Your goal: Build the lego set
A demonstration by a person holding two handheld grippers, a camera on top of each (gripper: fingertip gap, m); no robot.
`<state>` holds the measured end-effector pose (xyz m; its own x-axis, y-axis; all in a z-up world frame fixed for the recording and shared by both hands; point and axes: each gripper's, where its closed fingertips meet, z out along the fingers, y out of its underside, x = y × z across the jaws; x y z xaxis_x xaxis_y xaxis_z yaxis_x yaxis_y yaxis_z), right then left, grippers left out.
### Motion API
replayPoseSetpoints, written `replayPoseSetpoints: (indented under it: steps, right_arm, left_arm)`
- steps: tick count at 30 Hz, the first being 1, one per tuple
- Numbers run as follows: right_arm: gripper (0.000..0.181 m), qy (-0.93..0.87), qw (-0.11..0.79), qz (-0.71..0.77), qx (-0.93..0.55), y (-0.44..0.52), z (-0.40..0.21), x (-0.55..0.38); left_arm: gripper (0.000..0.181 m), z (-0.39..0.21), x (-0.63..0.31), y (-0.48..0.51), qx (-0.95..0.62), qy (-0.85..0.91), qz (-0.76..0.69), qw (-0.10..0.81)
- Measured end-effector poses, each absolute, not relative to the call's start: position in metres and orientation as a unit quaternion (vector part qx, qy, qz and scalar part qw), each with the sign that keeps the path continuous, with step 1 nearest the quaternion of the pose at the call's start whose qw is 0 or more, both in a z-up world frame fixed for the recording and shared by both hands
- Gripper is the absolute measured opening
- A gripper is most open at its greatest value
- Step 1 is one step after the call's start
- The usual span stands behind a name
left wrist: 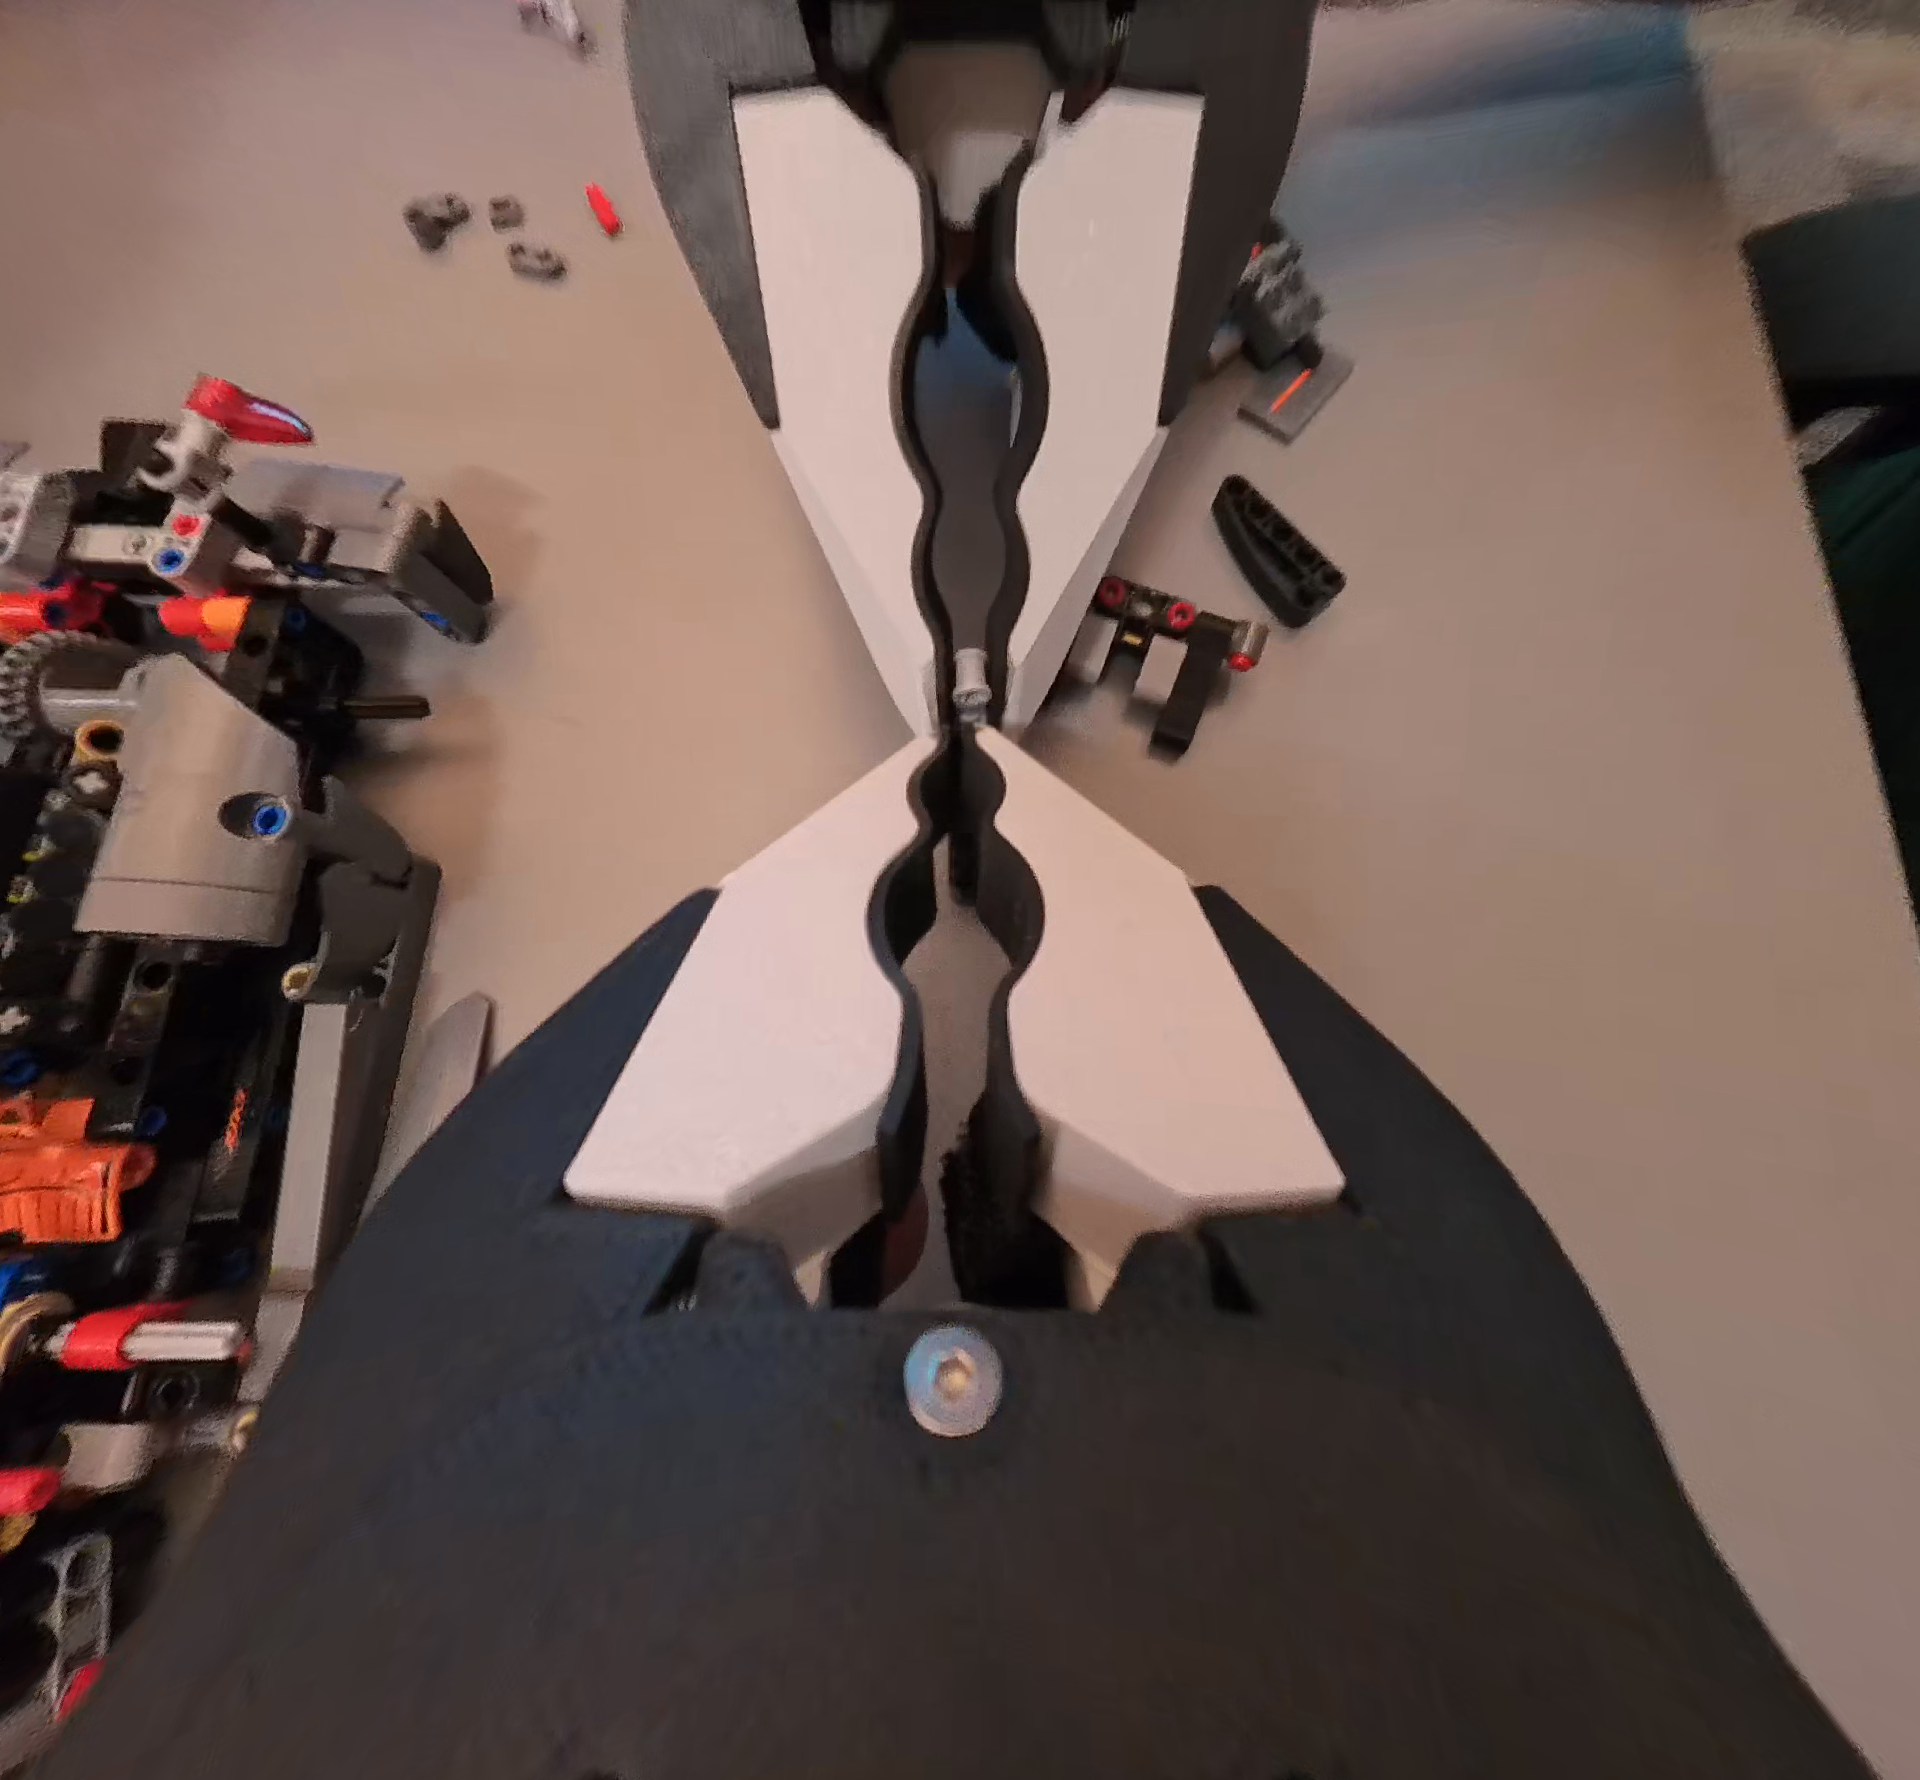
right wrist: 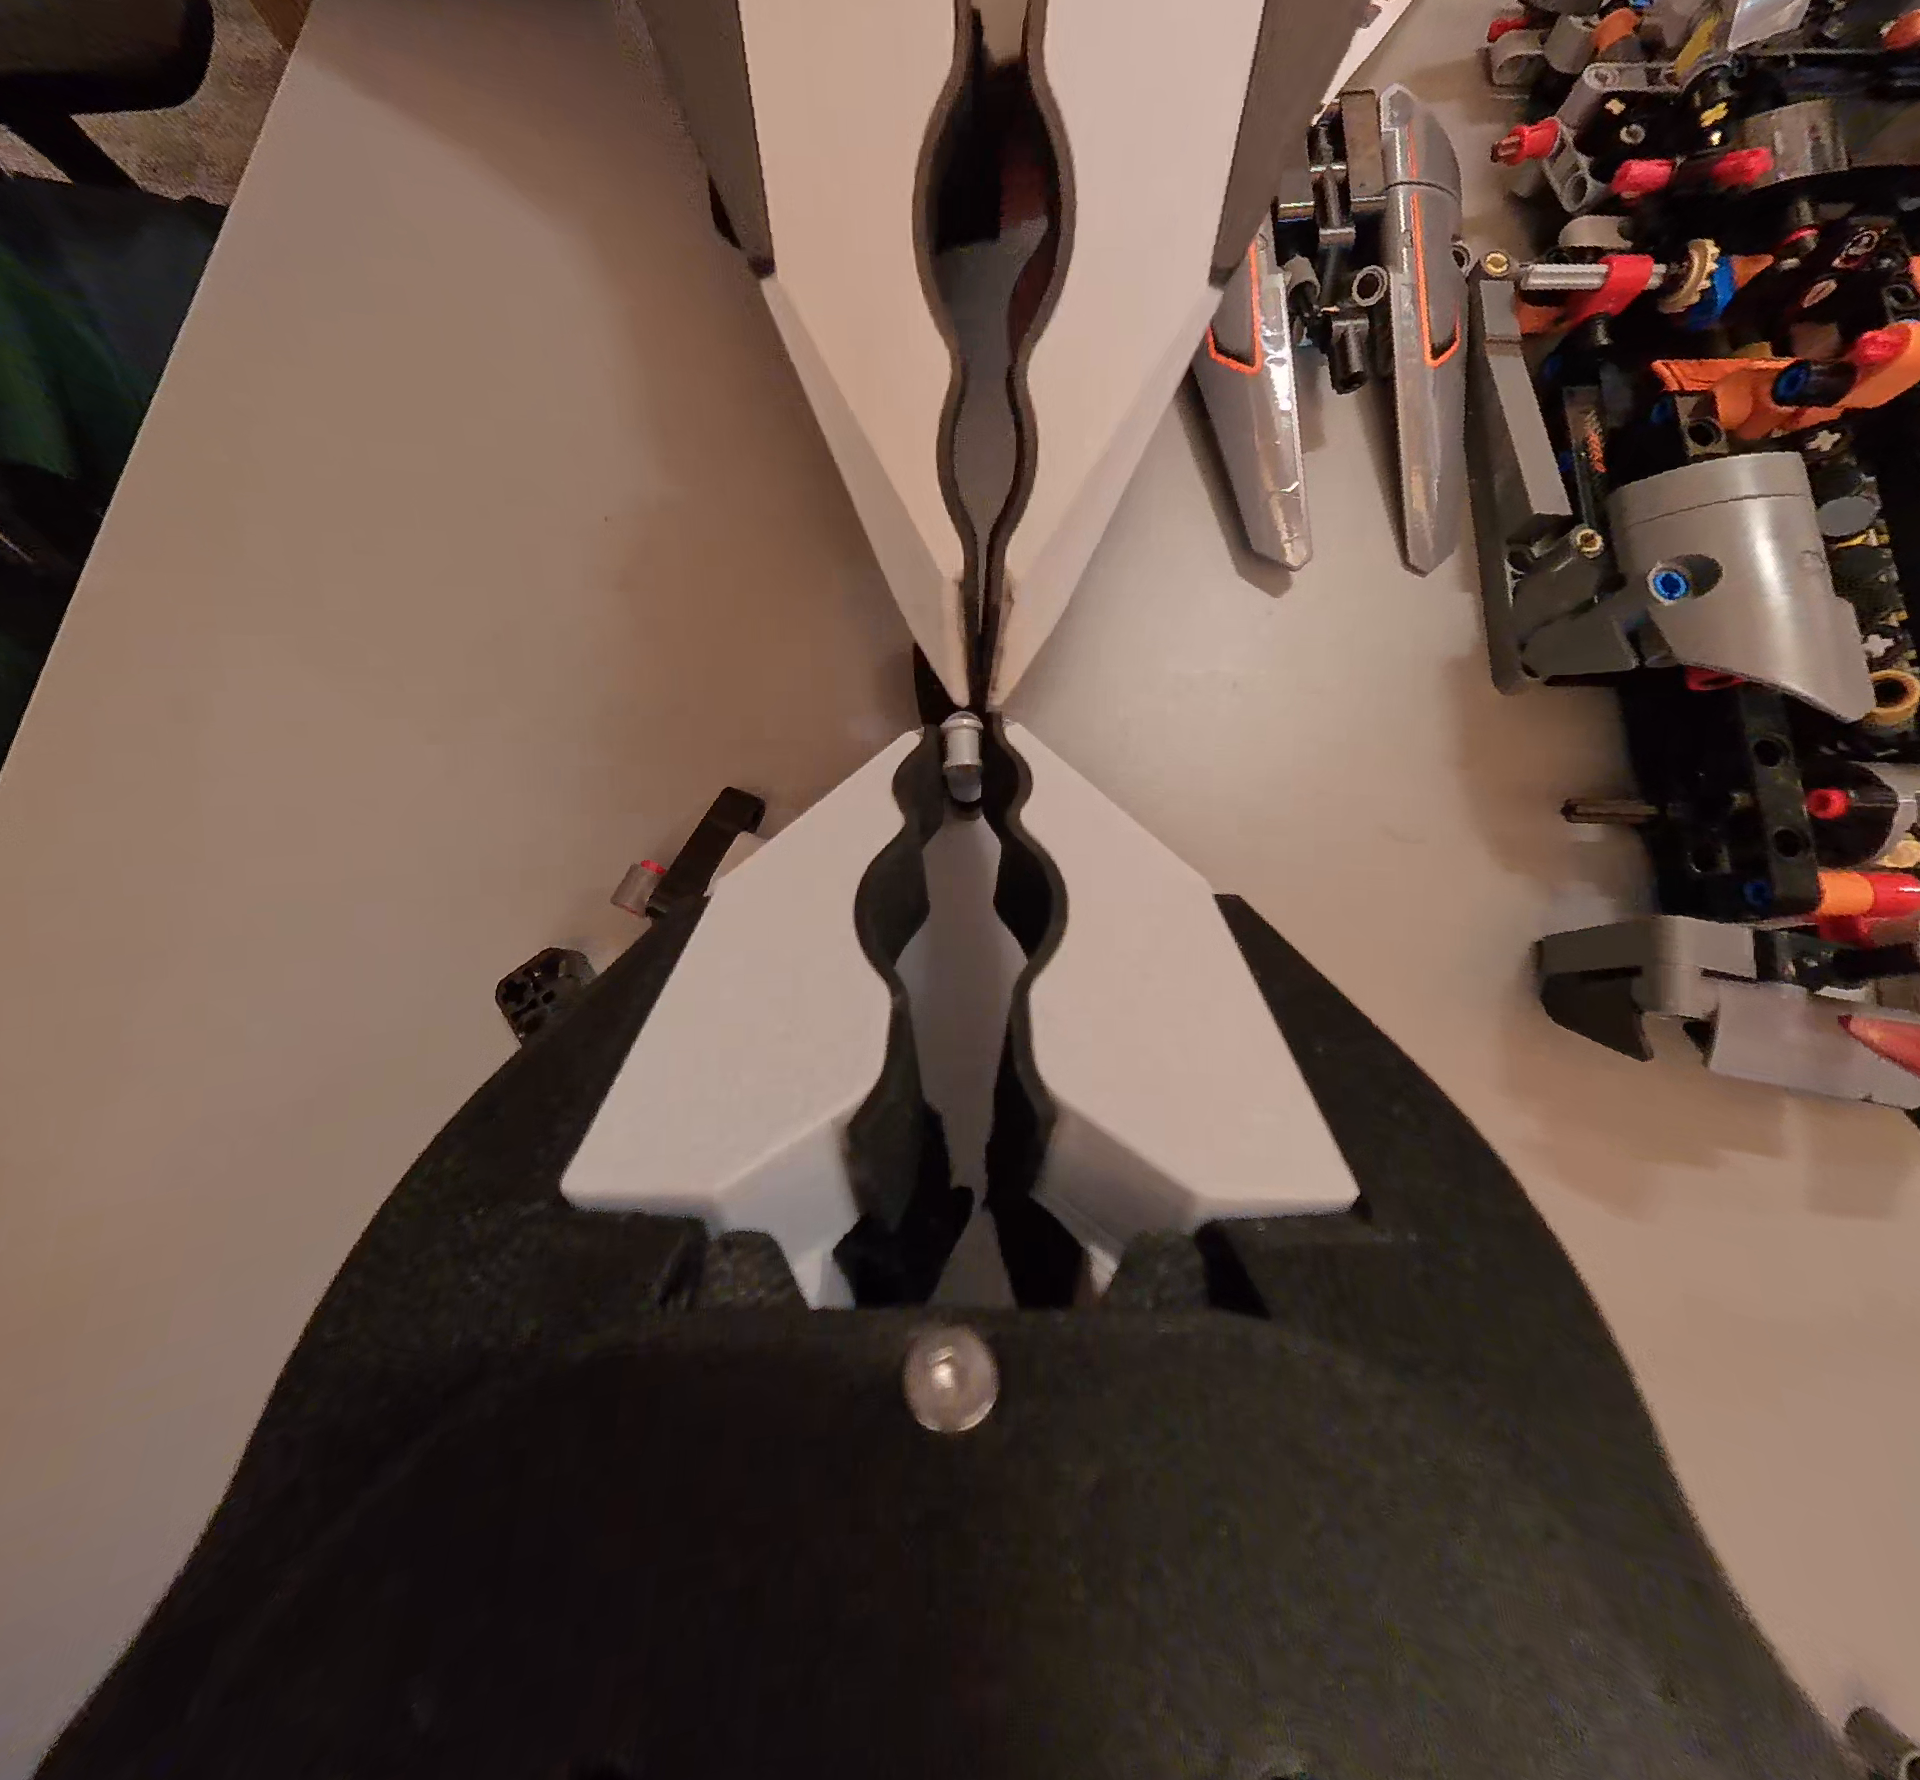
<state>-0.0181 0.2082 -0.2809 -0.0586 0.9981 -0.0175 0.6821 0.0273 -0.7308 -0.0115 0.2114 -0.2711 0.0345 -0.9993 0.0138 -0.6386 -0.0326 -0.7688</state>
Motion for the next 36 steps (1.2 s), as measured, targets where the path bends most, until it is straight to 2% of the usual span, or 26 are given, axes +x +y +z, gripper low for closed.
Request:
replayPoseSetpoints:
  steps: [10,26,36]
  right_arm:
    - [0.006,-0.664,0.269,0.303,-0.628,0.2083,-0.2811,-0.018]
    - [0.006,-0.66,0.282,0.318,-0.619,0.2089,-0.2817,-0.0181]
    - [0.007,-0.664,0.27,0.303,-0.629,0.2092,-0.2817,-0.0186]
  left_arm:
    - [0.0,-0.2751,-0.0099,0.2071,-0.638,0.657,-0.257,0.308]
    - [0.0,-0.2767,-0.0087,0.2079,-0.671,0.621,-0.298,0.274]
    - [0.0,-0.2761,-0.0087,0.2071,-0.669,0.606,-0.323,0.284]
